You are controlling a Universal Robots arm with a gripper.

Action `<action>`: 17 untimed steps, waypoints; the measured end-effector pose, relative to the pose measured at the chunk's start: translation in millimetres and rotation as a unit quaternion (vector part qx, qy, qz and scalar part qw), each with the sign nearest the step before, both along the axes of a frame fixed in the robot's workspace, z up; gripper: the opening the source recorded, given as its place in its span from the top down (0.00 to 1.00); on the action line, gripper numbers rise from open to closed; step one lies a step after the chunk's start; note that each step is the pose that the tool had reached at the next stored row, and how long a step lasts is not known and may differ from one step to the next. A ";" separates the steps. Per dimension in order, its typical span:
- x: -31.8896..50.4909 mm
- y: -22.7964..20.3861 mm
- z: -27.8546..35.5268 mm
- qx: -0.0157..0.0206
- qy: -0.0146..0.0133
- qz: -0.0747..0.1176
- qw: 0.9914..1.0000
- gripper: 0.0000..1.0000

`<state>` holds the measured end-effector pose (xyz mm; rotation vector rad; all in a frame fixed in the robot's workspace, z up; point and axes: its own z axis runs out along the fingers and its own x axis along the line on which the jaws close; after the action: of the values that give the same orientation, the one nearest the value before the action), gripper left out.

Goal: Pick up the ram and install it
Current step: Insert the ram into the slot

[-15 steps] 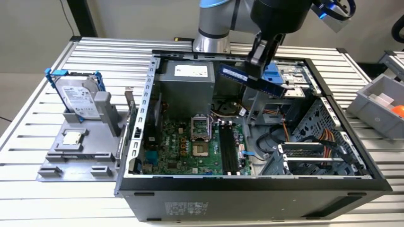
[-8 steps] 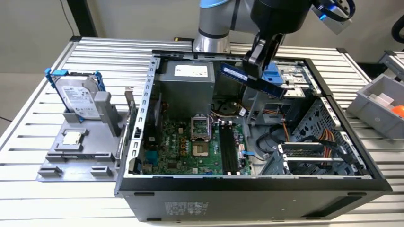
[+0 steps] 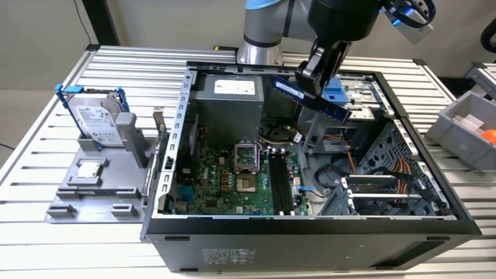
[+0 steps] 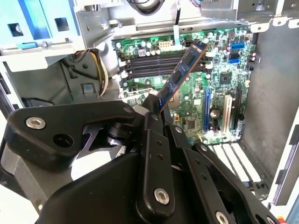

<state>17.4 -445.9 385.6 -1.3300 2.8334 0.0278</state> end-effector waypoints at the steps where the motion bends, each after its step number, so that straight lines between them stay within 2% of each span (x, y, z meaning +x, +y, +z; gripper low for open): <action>1: 0.0 0.0 0.0 0.000 0.000 -0.004 1.000 1.00; 9: 0.0 -0.1 -0.1 0.000 0.000 -0.038 0.999 1.00; 14: 0.0 0.0 0.0 0.000 0.000 -0.060 0.998 1.00; 17: 0.0 0.0 -0.1 0.000 0.000 -0.075 0.997 1.00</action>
<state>17.4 -445.9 385.5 -1.1144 2.9234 0.0266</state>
